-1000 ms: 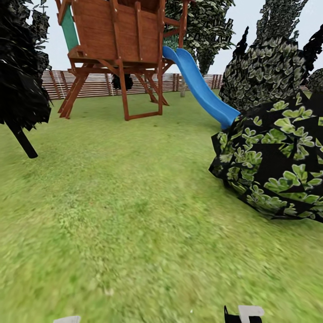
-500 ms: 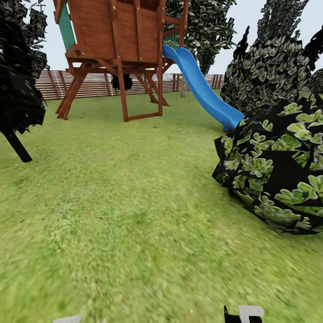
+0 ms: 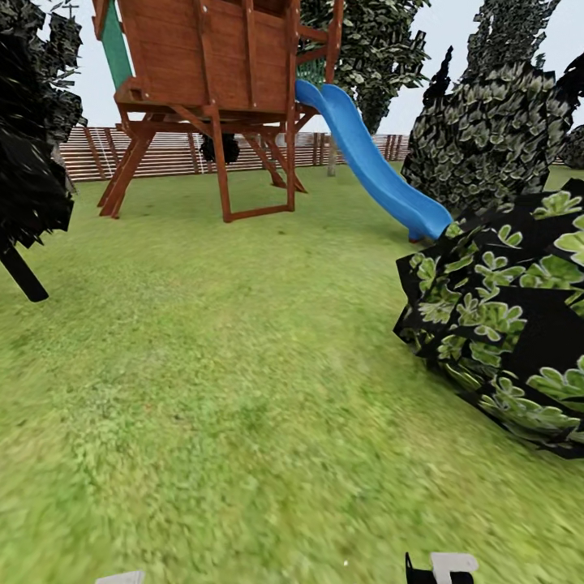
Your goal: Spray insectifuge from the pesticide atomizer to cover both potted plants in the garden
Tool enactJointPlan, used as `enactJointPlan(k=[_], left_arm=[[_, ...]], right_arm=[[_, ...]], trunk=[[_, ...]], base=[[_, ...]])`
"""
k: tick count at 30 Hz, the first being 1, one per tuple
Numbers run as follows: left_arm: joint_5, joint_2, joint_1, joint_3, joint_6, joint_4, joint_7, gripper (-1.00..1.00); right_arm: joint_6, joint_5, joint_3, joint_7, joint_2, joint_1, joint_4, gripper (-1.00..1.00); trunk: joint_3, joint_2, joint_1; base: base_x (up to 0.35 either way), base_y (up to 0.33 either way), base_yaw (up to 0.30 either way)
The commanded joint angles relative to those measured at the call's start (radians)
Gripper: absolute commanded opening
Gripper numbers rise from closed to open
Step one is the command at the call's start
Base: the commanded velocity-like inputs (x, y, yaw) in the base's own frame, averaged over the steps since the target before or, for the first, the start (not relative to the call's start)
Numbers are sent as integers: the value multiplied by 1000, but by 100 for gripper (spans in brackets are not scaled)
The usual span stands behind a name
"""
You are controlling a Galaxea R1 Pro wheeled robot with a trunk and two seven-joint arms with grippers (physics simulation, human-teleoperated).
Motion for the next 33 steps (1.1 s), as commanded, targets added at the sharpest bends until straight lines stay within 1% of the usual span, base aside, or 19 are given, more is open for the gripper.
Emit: enactJointPlan(k=[1,11,19,33], left_arm=[[9,0,-1,5,-1,1,-10,-100],[9,-1,0,5,-1,0,-10,-100],[9,-1,0,5,-1,0,-10,-100],[9,-1,0,5,-1,0,-10,-100]], right_arm=[[-2,11,-4,-5,0,-1,0,100],[-2,10,-4,-5,0,-1,0,100],[-2,9,-4,-7,0,-1,-1,100],[-2,9,-4,-7,0,-1,-1,100]], trunk=[[-1,0,0],[-1,0,0],[-1,0,0],[-1,0,0]], base=[[340,128,0],[340,116,1],[340,99,115],[340,95,3]])
